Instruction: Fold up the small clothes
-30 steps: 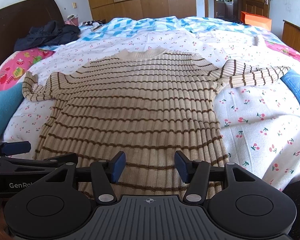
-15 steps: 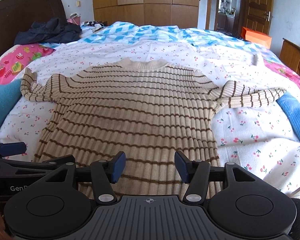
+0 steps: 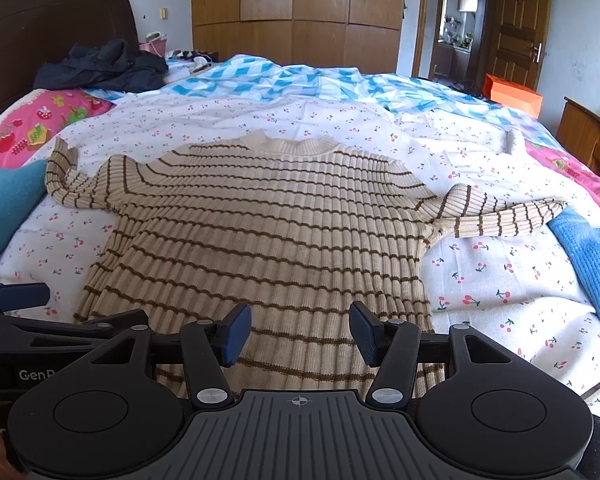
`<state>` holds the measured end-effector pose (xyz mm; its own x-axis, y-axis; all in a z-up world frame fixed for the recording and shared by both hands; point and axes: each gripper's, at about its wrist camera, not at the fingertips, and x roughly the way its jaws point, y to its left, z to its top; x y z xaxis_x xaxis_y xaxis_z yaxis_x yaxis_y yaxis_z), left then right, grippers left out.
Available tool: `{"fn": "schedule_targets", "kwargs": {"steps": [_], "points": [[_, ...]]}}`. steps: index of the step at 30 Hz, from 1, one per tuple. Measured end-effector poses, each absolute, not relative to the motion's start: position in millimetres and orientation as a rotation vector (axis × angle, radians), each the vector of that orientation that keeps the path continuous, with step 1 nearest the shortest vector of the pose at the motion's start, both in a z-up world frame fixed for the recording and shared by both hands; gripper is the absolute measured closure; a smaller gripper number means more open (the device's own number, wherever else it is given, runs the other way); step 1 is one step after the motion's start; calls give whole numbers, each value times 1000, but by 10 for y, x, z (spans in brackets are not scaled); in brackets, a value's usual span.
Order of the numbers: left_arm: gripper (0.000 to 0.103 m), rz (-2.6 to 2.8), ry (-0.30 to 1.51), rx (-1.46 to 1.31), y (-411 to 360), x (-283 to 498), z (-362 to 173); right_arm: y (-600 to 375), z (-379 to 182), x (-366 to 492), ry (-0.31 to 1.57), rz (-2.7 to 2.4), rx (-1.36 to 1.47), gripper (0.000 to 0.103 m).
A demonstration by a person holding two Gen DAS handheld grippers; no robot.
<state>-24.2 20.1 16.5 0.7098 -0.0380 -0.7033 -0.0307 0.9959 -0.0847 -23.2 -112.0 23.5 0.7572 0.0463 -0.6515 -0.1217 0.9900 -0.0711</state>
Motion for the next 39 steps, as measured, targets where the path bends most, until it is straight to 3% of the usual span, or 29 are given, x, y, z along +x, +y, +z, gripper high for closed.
{"fn": "schedule_targets", "kwargs": {"steps": [28,39], "points": [[0,7,746,-62,184,-279,203,-1216,207,-220,688,110,-71,46],[0,-50,689,-11,-12,-45,471,-2173,444,123,600,-36,145,46]]}}
